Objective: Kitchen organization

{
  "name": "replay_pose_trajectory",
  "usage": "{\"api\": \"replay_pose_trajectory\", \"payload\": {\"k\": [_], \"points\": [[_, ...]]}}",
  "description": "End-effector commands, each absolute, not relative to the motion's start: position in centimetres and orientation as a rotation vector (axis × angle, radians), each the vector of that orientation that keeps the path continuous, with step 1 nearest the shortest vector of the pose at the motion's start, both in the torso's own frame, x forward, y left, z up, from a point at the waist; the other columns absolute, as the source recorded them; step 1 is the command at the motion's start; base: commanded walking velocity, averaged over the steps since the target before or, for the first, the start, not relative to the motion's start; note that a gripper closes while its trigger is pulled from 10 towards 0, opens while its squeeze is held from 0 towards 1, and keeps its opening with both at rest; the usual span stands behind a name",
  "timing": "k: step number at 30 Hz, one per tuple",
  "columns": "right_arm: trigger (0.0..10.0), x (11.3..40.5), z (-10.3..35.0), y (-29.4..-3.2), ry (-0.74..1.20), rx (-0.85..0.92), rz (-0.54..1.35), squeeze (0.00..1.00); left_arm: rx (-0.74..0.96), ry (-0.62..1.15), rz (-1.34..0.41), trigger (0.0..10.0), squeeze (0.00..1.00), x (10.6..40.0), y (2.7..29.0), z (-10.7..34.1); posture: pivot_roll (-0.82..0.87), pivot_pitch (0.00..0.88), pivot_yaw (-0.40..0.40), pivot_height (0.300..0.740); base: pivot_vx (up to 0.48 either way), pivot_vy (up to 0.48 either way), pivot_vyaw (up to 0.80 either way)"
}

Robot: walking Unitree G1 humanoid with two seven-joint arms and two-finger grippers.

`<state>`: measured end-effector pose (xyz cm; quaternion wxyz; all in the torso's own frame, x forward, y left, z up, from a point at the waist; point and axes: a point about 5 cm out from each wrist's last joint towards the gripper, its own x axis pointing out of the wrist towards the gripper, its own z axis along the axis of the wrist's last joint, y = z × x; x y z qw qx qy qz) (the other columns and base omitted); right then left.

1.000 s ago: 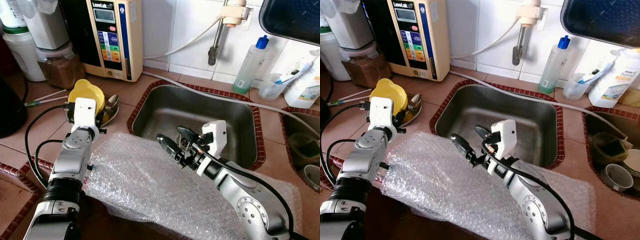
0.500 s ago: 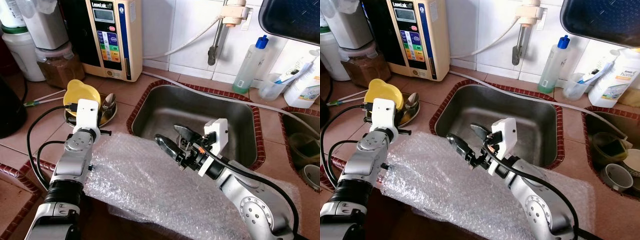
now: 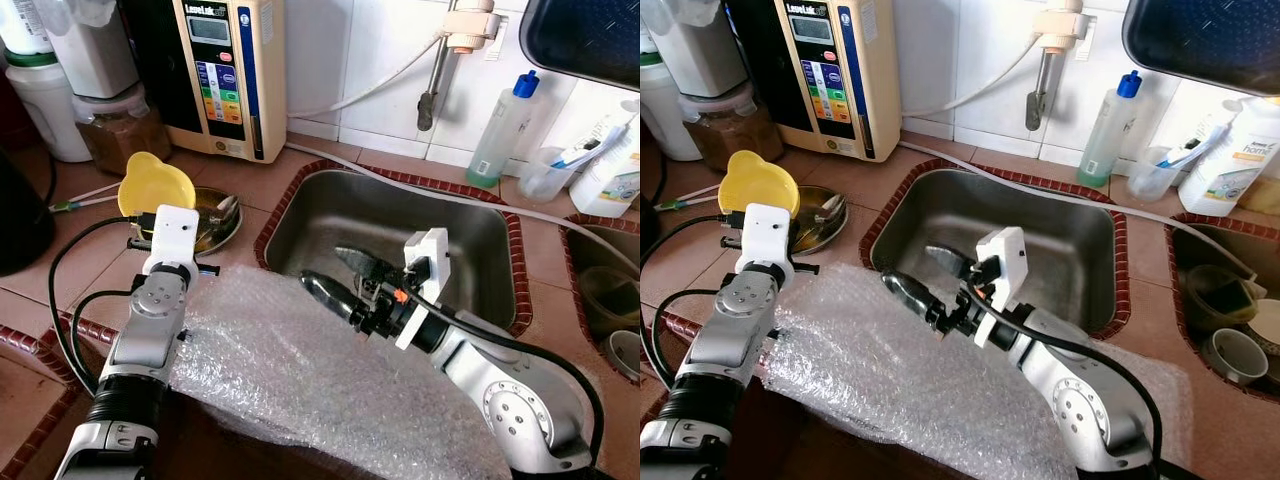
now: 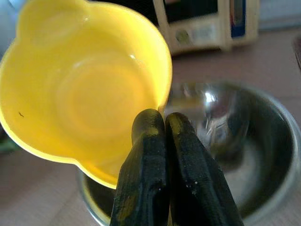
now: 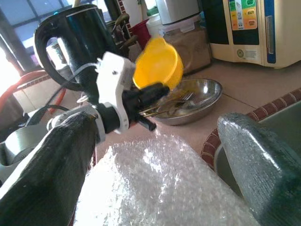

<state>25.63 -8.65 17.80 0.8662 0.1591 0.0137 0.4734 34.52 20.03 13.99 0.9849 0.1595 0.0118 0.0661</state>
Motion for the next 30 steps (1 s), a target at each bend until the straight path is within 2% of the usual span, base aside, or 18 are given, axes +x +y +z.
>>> {"api": "replay_pose_trajectory", "payload": {"k": [1,5,6,7,8,9,10,19,30], "points": [[10.0,25.9,18.0,-8.8,0.022,0.323,0.984,0.43,0.347,-0.052,0.149,0.0,0.0,34.5,19.9,15.2,-0.04,0.029,-0.016,0.74,0.0,0.0,0.0],[10.0,26.6,18.2,-9.1,0.002,0.315,0.945,0.37,0.443,-0.182,0.141,0.0,0.0,33.9,18.6,16.5,-0.04,0.031,-0.017,0.74,0.0,0.0,0.0],[10.0,26.9,18.3,-9.2,-0.009,0.314,0.925,0.29,0.464,-0.192,0.12,0.0,0.0,33.8,18.2,16.4,-0.04,0.032,-0.017,0.74,0.0,0.0,0.0],[10.0,27.1,18.4,-9.3,-0.017,0.314,0.911,0.29,0.478,-0.198,0.106,0.0,0.0,33.8,17.9,16.4,-0.04,0.032,-0.017,0.74,0.0,0.0,0.0],[10.0,27.8,18.9,-9.6,-0.043,0.324,0.866,0.08,0.514,-0.217,0.065,0.0,0.0,33.5,17.0,16.1,-0.04,0.032,-0.019,0.74,0.0,0.0,0.0],[10.0,28.1,19.1,-9.7,-0.052,0.328,0.85,0.08,0.524,-0.227,0.053,0.0,0.0,33.4,16.7,16.0,-0.04,0.032,-0.018,0.74,0.0,0.0,0.0],[10.0,28.4,19.4,-9.9,-0.066,0.33,0.833,0.0,0.539,-0.236,0.04,0.0,0.0,33.3,16.4,15.8,-0.04,0.032,-0.019,0.74,0.0,0.0,0.0],[10.0,29.9,21.5,-10.1,-0.135,0.407,0.778,0.0,0.575,-0.266,-0.026,0.0,0.0,33.0,14.7,15.2,-0.04,0.033,-0.017,0.74,0.0,0.0,0.0],[10.0,30.8,22.6,-8.5,-0.151,0.434,0.81,0.0,0.616,-0.403,-0.236,0.0,0.0,32.5,9.5,15.7,-0.05,0.03,-0.018,0.74,0.0,0.0,0.0]]}}
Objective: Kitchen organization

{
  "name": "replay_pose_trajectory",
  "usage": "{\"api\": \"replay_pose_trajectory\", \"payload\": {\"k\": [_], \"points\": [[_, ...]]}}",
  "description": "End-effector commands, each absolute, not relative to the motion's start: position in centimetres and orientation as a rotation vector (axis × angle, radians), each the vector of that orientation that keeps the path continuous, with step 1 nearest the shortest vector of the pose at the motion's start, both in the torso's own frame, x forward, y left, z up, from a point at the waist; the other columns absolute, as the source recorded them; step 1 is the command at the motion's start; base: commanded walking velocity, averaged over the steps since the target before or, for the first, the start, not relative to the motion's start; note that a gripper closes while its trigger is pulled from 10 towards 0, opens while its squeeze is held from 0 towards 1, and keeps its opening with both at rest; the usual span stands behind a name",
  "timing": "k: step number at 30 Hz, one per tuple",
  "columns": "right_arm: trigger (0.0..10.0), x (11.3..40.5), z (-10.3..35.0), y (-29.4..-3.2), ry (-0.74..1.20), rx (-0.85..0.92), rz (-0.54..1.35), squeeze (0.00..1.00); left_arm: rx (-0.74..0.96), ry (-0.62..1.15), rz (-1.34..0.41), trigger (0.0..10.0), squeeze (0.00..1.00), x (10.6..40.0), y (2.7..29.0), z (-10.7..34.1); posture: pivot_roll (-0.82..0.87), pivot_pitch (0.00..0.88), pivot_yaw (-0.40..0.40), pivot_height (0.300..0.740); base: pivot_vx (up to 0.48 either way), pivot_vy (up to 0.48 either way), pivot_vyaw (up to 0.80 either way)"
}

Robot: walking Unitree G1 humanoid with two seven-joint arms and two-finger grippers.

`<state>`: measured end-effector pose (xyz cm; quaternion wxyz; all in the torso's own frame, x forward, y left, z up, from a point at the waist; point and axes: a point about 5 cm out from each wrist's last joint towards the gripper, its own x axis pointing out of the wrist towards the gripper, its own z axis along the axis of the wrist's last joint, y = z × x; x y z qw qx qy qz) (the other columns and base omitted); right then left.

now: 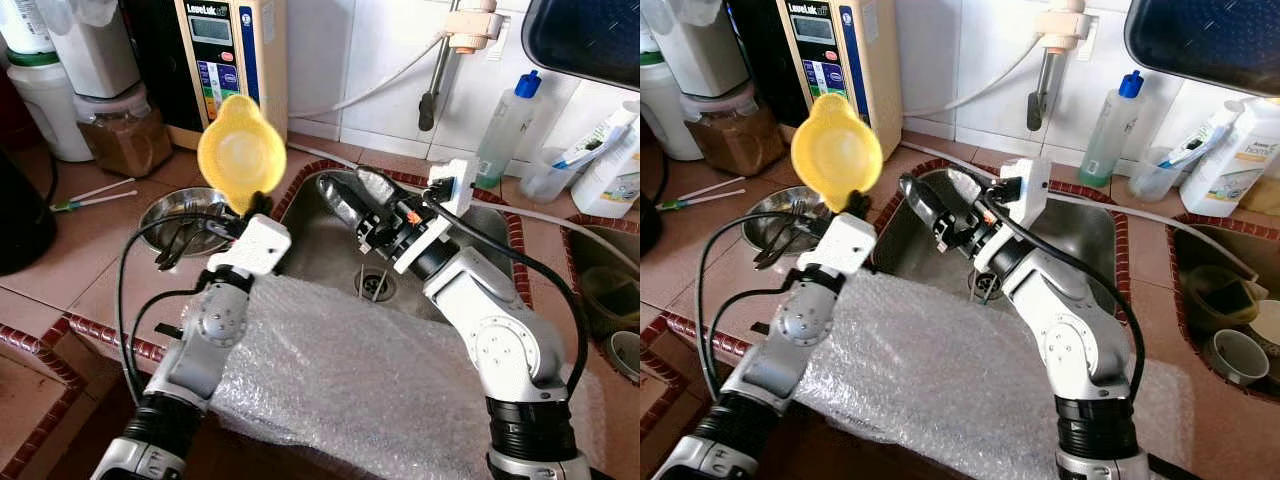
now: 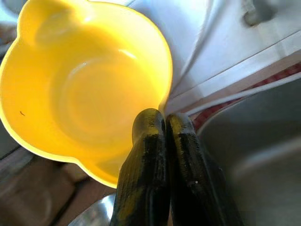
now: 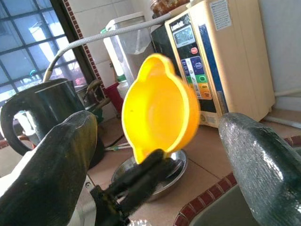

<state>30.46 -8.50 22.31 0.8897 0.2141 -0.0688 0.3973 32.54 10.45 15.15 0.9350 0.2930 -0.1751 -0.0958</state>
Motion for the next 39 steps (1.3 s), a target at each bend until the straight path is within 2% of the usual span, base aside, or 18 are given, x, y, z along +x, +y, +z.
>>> {"api": "replay_pose_trajectory", "payload": {"k": [1,8,13,15,27,39], "points": [[10.0,31.0,22.6,-8.4,-0.151,0.419,0.791,0.0,0.621,-0.417,-0.251,0.0,0.0,32.4,9.1,15.8,-0.05,0.03,-0.017,0.74,0.0,0.0,0.0],[10.0,33.4,21.9,-8.4,-0.109,0.324,0.627,0.0,0.624,-0.484,-0.346,0.0,0.0,31.6,6.7,15.9,-0.06,0.032,-0.016,0.74,0.0,0.0,0.0],[10.0,34.7,21.3,-8.9,-0.094,0.296,0.538,0.0,0.636,-0.509,-0.371,0.0,0.0,31.6,6.1,16.0,-0.05,0.034,-0.018,0.74,0.0,0.0,0.0],[0.1,35.3,21.4,-9.1,-0.103,0.292,0.508,0.0,0.64,-0.521,-0.4,0.0,0.0,31.4,5.6,15.9,-0.06,0.035,-0.016,0.74,0.0,0.0,0.0],[0.0,37.3,22.4,-10.2,-0.156,0.281,0.384,0.0,0.639,-0.537,-0.429,0.0,0.0,31.3,4.9,15.8,-0.05,0.047,-0.024,0.74,0.0,0.0,0.0],[0.0,37.5,22.3,-10.5,-0.159,0.266,0.349,0.0,0.65,-0.519,-0.414,0.0,0.0,31.6,5.3,15.6,-0.05,0.041,-0.021,0.74,0.0,0.0,0.0]]}}
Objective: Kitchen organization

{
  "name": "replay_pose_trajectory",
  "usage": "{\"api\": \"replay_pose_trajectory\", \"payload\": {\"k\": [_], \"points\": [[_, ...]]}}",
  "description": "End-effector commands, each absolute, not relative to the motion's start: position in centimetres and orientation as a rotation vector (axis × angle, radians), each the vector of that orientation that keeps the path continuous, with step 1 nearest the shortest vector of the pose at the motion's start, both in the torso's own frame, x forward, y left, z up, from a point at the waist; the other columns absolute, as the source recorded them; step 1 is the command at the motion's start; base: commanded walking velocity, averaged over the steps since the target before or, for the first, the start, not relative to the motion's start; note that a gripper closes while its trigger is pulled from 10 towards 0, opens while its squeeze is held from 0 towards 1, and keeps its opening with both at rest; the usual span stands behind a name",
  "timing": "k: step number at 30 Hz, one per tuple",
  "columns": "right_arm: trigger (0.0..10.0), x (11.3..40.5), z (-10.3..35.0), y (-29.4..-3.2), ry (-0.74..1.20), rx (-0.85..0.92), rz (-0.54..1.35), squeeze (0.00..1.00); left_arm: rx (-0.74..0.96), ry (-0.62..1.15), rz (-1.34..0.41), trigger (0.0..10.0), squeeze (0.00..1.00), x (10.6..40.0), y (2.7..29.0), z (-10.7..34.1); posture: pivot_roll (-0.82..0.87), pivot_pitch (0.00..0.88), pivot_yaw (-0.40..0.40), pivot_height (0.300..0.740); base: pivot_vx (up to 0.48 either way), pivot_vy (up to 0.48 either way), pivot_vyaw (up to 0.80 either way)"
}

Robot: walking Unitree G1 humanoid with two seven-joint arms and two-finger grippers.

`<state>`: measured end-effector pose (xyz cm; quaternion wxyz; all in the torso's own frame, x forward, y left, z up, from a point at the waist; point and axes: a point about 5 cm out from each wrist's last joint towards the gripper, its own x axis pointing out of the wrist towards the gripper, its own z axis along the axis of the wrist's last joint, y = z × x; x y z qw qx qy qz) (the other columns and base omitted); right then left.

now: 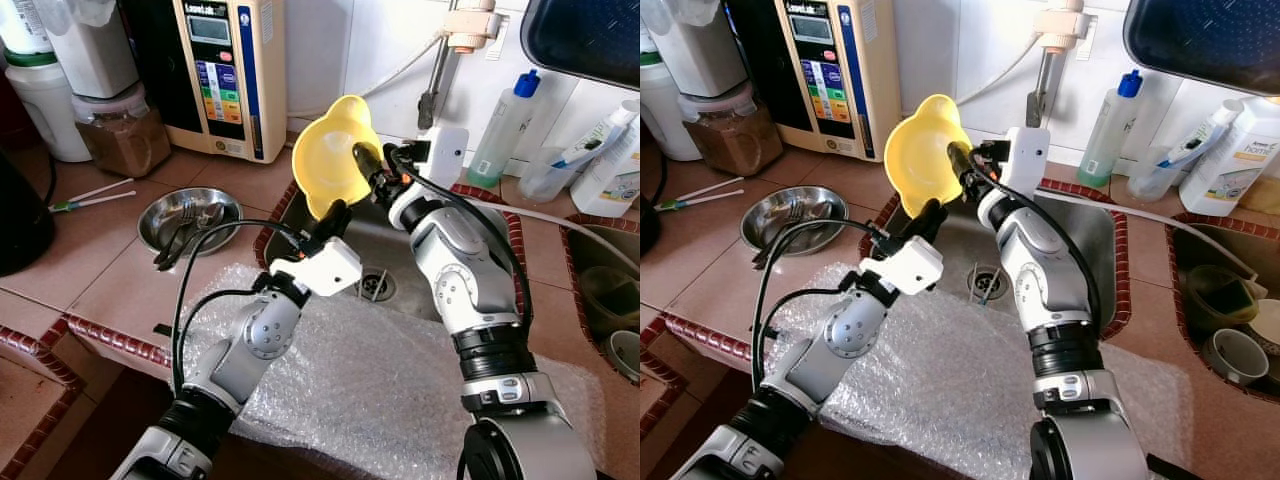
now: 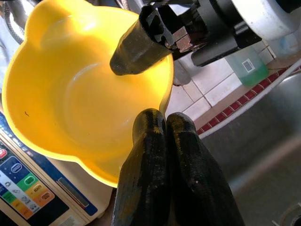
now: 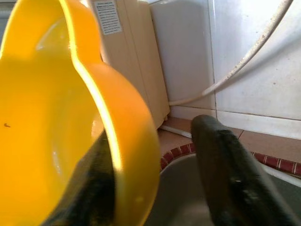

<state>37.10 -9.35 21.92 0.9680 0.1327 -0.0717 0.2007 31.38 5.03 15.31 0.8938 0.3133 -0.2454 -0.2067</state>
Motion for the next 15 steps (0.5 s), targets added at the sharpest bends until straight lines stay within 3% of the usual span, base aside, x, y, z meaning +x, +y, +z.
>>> {"api": "replay_pose_trajectory", "payload": {"k": [1,15], "points": [[0.0,37.6,22.3,-10.5,-0.159,0.265,0.347,0.0,0.651,-0.517,-0.412,0.0,0.0,31.6,5.3,15.6,-0.05,0.039,-0.021,0.74,0.0,0.0,0.0],[0.0,37.3,21.3,-9.6,-0.141,0.271,0.37,0.0,0.676,-0.475,-0.356,0.0,0.0,31.9,7.1,15.3,0.0,0.043,-0.018,0.74,0.0,0.0,0.0]]}}
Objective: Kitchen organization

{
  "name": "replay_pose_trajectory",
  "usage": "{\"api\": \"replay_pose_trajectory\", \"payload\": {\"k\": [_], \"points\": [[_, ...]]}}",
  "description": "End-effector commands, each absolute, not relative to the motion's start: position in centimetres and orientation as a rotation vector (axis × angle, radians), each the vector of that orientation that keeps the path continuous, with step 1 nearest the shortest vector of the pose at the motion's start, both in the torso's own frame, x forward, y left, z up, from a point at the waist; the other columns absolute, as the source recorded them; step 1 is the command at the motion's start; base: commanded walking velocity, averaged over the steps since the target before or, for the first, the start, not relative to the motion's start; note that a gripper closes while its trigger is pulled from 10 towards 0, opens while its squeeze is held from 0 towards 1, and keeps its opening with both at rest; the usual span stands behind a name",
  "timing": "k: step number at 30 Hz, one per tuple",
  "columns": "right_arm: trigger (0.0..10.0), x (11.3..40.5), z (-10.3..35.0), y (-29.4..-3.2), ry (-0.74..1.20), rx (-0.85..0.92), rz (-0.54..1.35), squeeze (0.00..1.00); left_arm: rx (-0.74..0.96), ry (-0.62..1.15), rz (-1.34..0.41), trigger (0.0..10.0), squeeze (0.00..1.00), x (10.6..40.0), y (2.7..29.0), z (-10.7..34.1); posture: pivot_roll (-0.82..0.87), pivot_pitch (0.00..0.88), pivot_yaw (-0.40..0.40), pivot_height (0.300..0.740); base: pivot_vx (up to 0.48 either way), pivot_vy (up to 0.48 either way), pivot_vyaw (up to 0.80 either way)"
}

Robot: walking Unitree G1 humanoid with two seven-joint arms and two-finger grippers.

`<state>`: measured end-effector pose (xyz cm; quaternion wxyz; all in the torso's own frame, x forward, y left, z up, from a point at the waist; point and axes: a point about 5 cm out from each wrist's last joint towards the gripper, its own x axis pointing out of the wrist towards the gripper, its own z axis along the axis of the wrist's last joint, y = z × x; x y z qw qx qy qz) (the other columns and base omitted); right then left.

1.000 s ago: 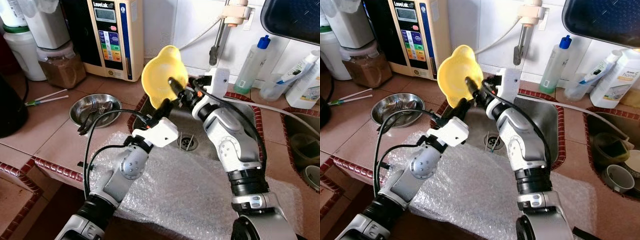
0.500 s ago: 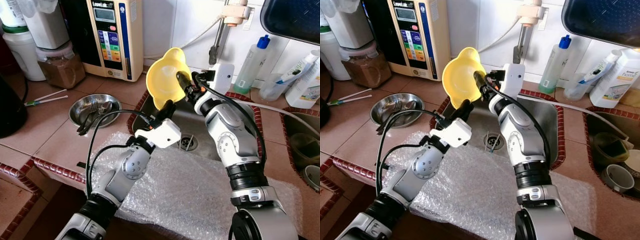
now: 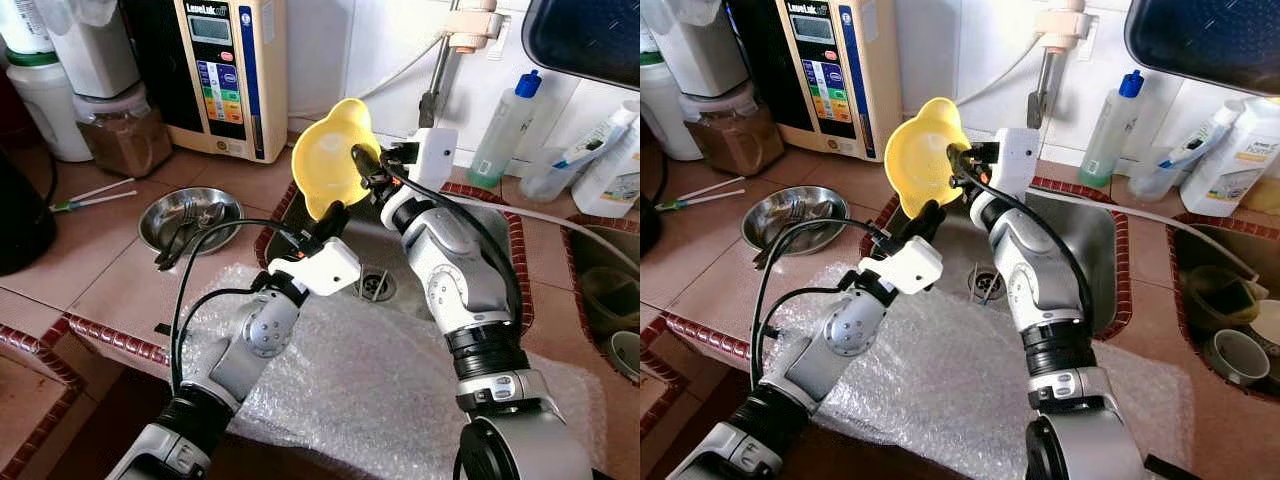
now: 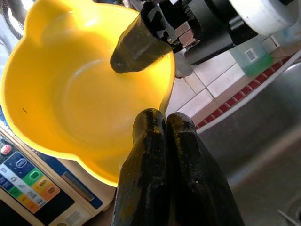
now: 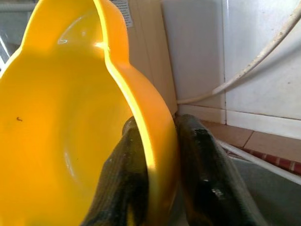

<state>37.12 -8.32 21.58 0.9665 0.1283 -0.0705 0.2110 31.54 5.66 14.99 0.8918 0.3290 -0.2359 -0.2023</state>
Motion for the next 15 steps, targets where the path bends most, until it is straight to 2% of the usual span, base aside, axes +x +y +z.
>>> {"api": "replay_pose_trajectory", "payload": {"k": [1,3,4,5,6,7,8,9,15], "points": [[0.0,37.4,21.3,-9.6,-0.143,0.273,0.365,0.0,0.672,-0.473,-0.358,1.3,0.0,31.9,7.2,15.3,0.0,0.047,-0.015,0.74,0.0,0.0,0.0],[0.0,37.4,21.3,-9.6,-0.145,0.273,0.363,0.0,0.667,-0.473,-0.36,1.3,0.0,31.9,7.2,15.3,0.0,0.047,-0.015,0.74,0.0,0.0,0.0],[0.0,37.3,21.4,-9.7,-0.158,0.288,0.363,0.0,0.668,-0.476,-0.368,2.6,0.0,31.9,7.2,15.4,0.0,0.054,-0.007,0.74,0.0,0.0,0.0],[0.0,37.2,21.5,-9.7,-0.163,0.298,0.364,0.0,0.664,-0.477,-0.375,3.3,0.0,31.8,7.1,15.4,0.0,0.054,-0.006,0.74,0.0,0.0,0.0],[0.0,37.2,21.4,-9.8,-0.161,0.289,0.361,0.0,0.661,-0.478,-0.387,7.3,0.1,31.8,7.0,15.4,-0.01,0.056,-0.003,0.74,0.0,0.0,0.0],[0.0,37.2,21.3,-10.0,-0.157,0.28,0.355,0.0,0.649,-0.482,-0.4,10.0,0.28,31.8,6.8,15.5,-0.01,0.059,-0.001,0.74,0.0,0.0,0.0],[0.0,37.2,21.3,-10.0,-0.157,0.28,0.355,0.0,0.649,-0.482,-0.4,10.0,0.28,31.8,6.8,15.5,-0.01,0.059,-0.001,0.74,0.0,0.0,0.0],[0.0,37.2,21.1,-10.3,-0.153,0.271,0.338,0.0,0.608,-0.486,-0.425,10.0,1.0,31.6,6.6,15.6,-0.01,0.062,0.003,0.74,0.0,0.0,0.0],[0.0,37.4,20.4,-11.1,-0.142,0.312,0.279,0.0,0.494,-0.416,-0.575,10.0,1.0,30.9,5.5,15.9,-0.01,0.074,0.018,0.74,0.0,0.0,0.0]]}}
